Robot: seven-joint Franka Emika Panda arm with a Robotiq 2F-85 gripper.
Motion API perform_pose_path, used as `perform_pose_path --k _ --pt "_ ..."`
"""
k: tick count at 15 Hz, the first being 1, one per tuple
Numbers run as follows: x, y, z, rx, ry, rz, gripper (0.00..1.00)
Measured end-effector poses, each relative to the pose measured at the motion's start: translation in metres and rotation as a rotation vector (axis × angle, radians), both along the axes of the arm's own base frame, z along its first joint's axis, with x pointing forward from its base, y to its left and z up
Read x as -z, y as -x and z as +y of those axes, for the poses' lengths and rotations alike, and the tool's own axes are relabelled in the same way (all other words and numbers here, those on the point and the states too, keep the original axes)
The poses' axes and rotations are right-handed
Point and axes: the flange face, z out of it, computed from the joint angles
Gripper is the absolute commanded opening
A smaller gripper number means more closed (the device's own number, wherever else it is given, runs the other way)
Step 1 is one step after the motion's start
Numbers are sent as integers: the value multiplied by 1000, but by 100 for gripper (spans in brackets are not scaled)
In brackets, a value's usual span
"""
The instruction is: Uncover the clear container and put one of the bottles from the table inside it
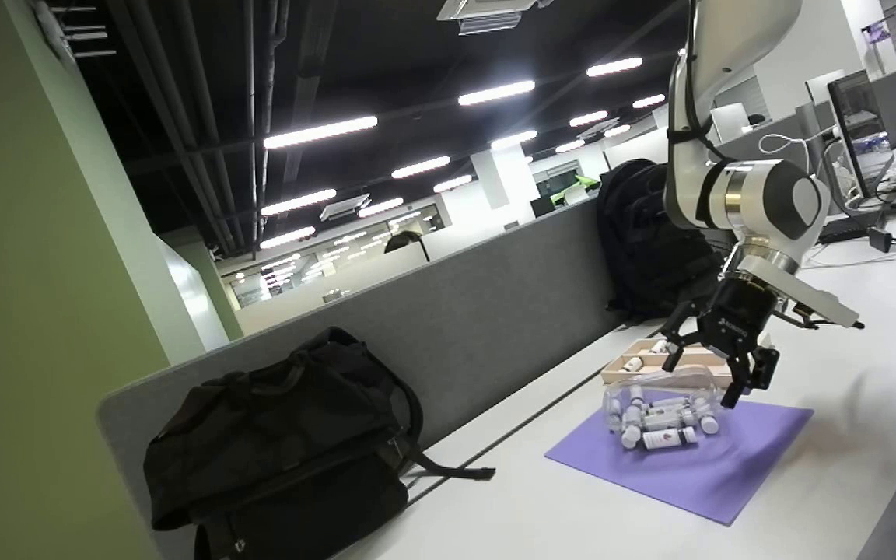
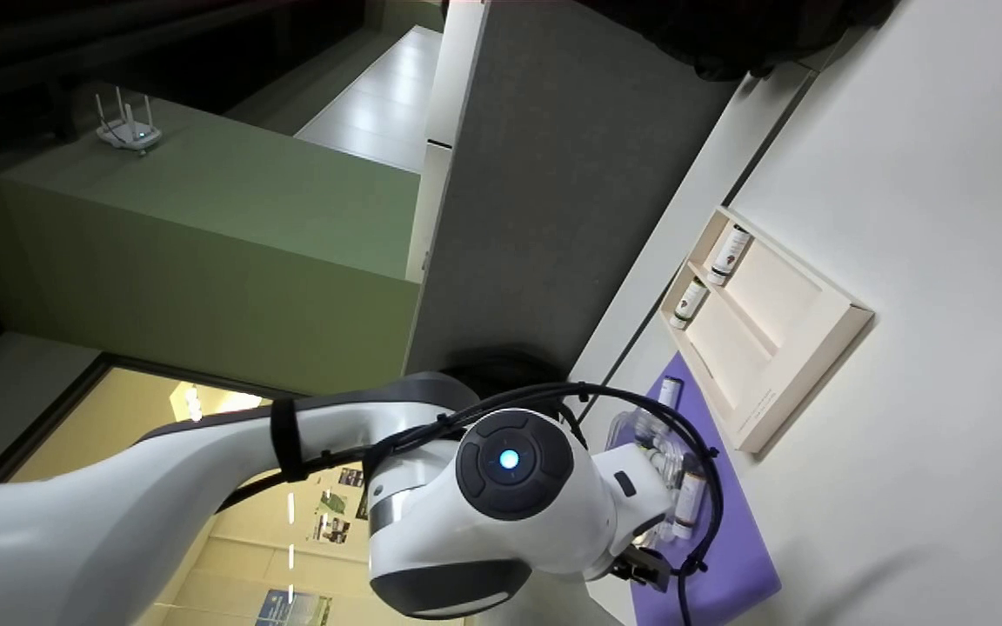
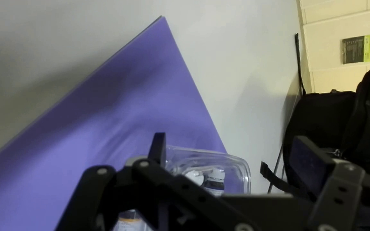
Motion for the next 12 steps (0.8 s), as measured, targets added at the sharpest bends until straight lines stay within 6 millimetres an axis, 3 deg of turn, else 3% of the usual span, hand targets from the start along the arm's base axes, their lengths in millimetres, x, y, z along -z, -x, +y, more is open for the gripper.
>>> perform_pose_path --k 12 --pt "-3 -4 -5 -13 35 -168 100"
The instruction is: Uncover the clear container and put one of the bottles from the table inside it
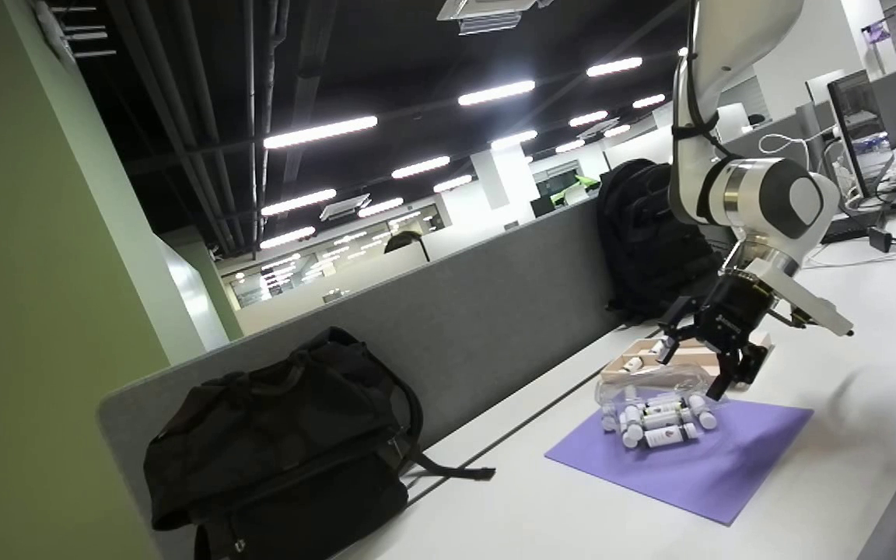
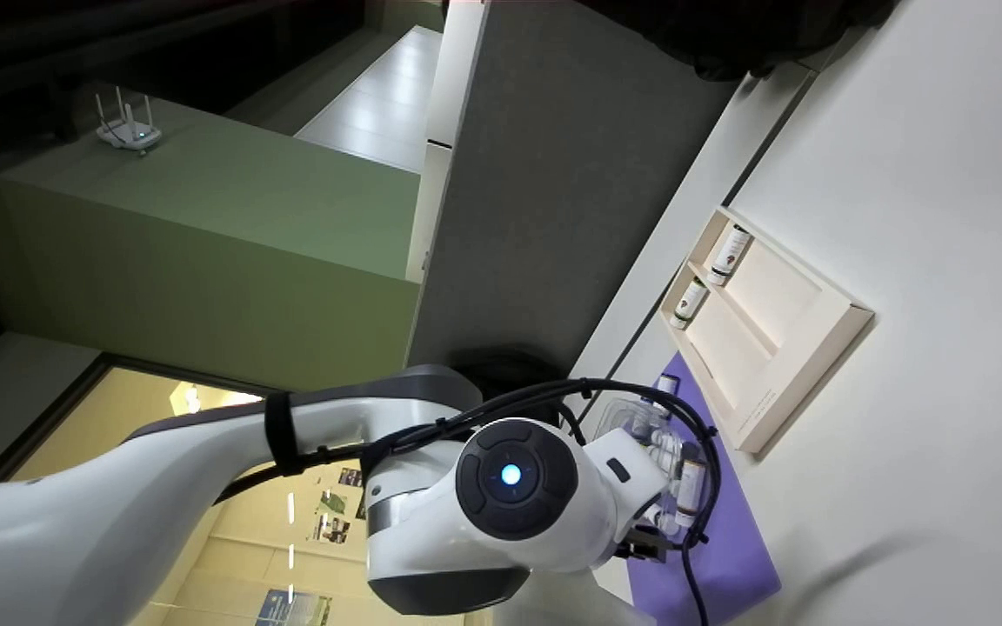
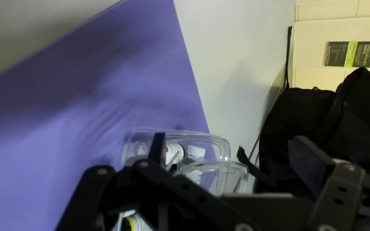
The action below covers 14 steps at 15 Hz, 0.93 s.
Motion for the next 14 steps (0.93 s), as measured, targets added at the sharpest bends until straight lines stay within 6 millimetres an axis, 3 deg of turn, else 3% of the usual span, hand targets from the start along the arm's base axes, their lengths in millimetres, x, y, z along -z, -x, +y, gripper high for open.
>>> perform_pose_path --k 14 --pt "-5 -1 -12 18 64 -177 100"
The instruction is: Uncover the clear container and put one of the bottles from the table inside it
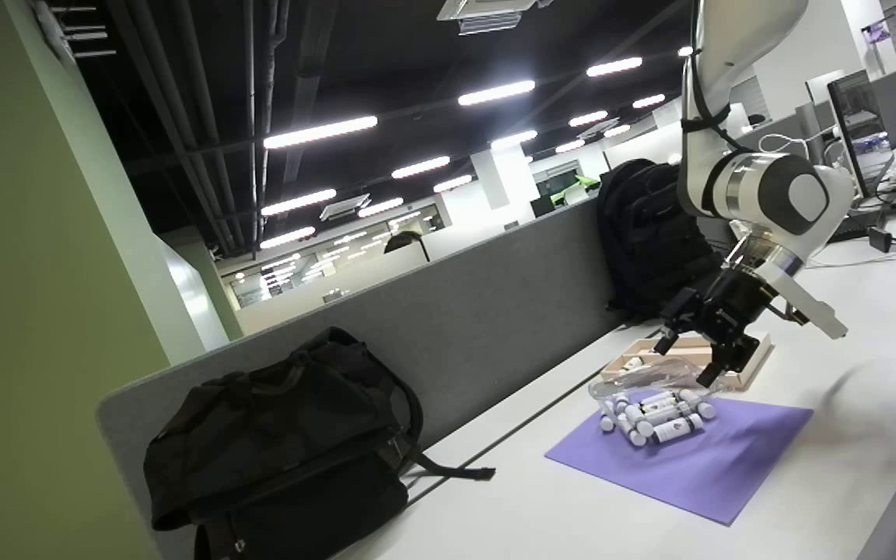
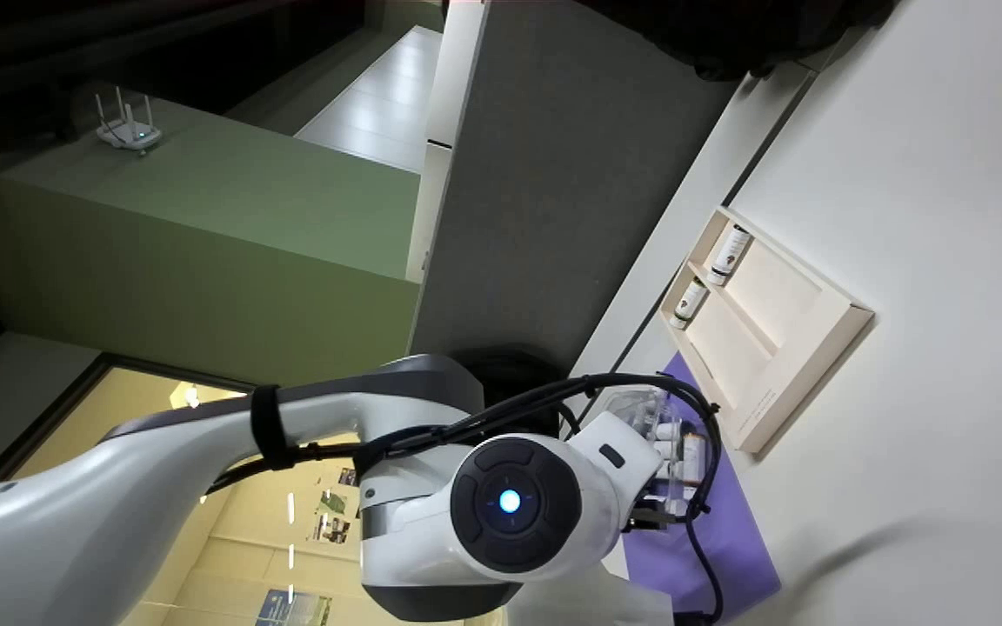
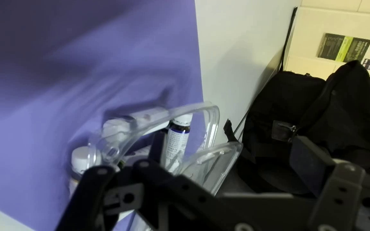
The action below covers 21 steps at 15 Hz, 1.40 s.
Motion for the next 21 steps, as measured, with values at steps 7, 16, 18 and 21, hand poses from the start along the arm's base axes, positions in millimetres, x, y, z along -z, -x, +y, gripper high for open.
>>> perform_pose_path --k 7,16,18,21 --pt "-1 -1 -4 33 52 -104 100" --pt "-9 0 -8 53 83 -177 100" --pt "-16 2 -7 51 85 -194 100" --pt "-28 6 -7 52 85 -219 100"
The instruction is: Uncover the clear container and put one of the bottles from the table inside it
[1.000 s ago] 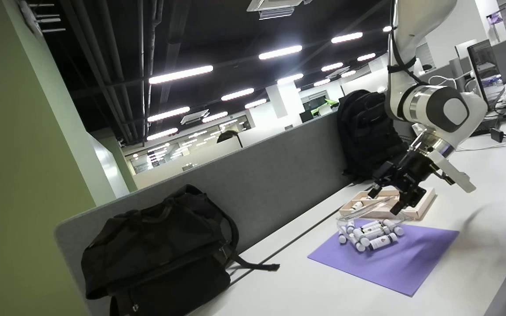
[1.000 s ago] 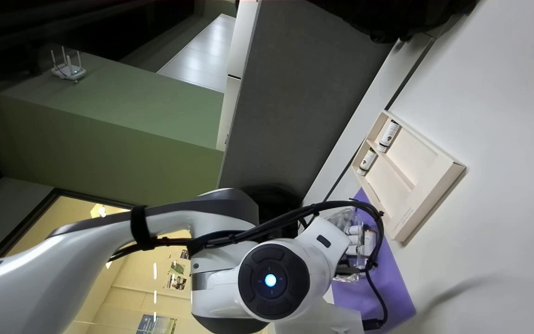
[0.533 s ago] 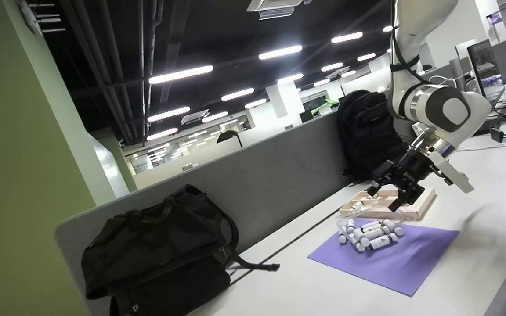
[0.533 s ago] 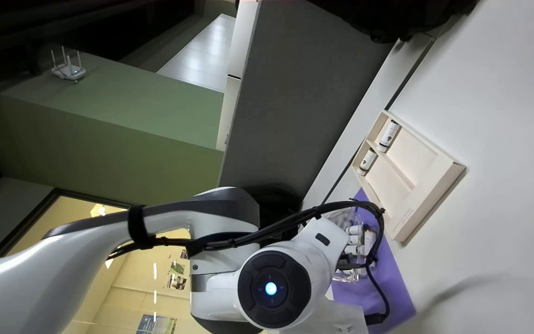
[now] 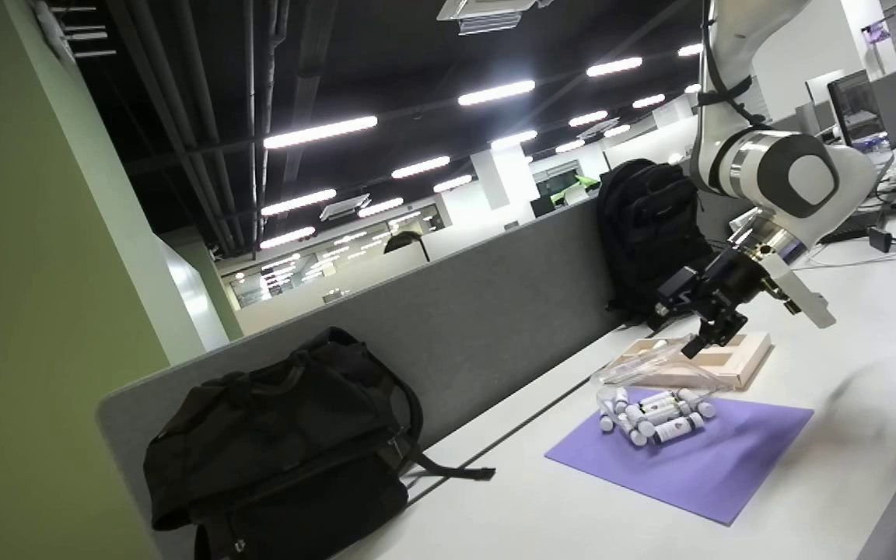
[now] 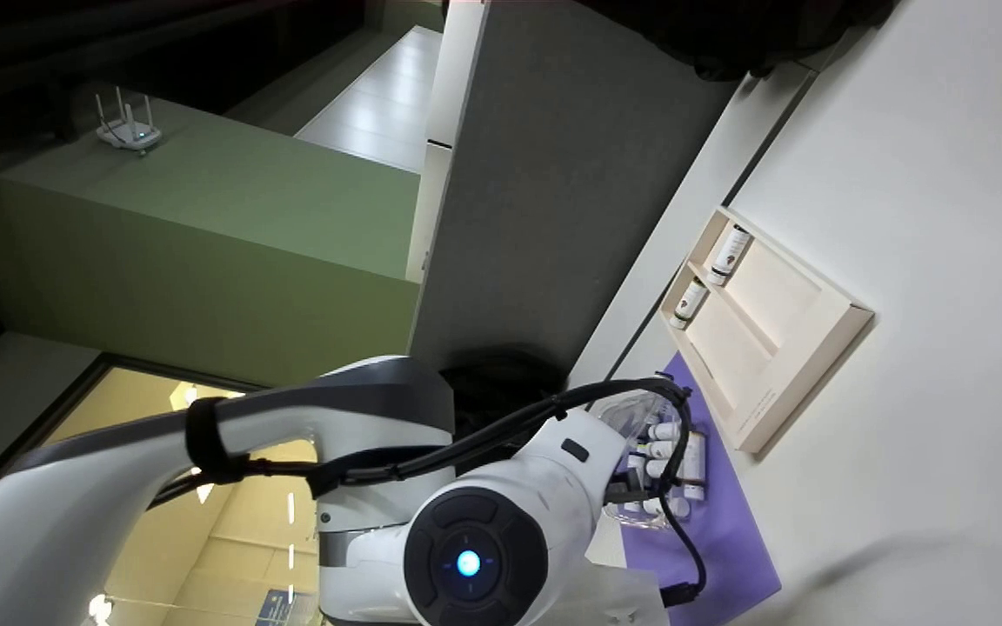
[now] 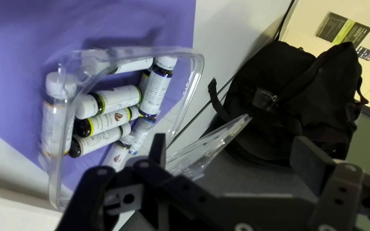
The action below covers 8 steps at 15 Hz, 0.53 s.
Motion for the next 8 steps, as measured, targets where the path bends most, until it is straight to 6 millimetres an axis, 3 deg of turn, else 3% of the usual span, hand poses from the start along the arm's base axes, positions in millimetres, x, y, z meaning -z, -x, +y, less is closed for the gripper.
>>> perform_pose_path --k 8 --pt "-20 -2 -18 44 6 -48 100"
